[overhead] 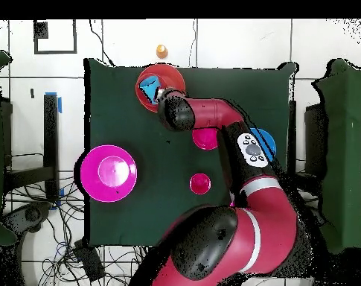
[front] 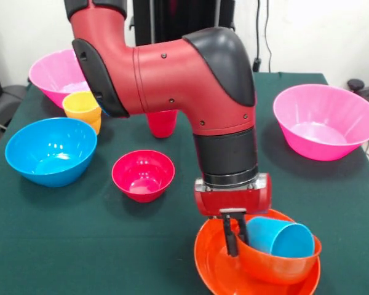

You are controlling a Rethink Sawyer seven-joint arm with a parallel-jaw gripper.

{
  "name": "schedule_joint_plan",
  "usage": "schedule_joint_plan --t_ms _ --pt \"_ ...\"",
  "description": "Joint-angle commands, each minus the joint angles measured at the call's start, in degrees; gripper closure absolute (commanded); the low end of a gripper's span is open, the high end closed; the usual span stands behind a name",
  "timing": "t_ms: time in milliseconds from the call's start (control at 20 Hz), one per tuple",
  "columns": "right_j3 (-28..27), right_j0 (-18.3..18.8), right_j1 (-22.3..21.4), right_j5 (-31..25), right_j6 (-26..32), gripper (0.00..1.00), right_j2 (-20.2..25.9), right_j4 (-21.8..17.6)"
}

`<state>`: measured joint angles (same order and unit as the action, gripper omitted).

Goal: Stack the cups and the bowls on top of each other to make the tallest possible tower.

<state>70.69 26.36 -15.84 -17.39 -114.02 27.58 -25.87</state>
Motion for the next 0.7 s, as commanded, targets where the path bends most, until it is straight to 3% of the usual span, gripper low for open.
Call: schedule_joint_plan --t_ms 50,100,300,450,700 --pt "2.75 0.94 -0.31 -4.44 12.87 1.00 6.44 -4.55" --pt "3.20 1.59 -0.15 -4.88 13.03 1.00 7.40 -4.29" --pt "9.02 9.65 3.04 -9.98 19.08 1.00 18.84 -0.39" --pt "9.87 10.68 2.94 -20.31 23.11 1.00 18.71 0.41" --pt "9.03 9.89 2.79 -25.33 22.08 1.00 16.69 -1.64"
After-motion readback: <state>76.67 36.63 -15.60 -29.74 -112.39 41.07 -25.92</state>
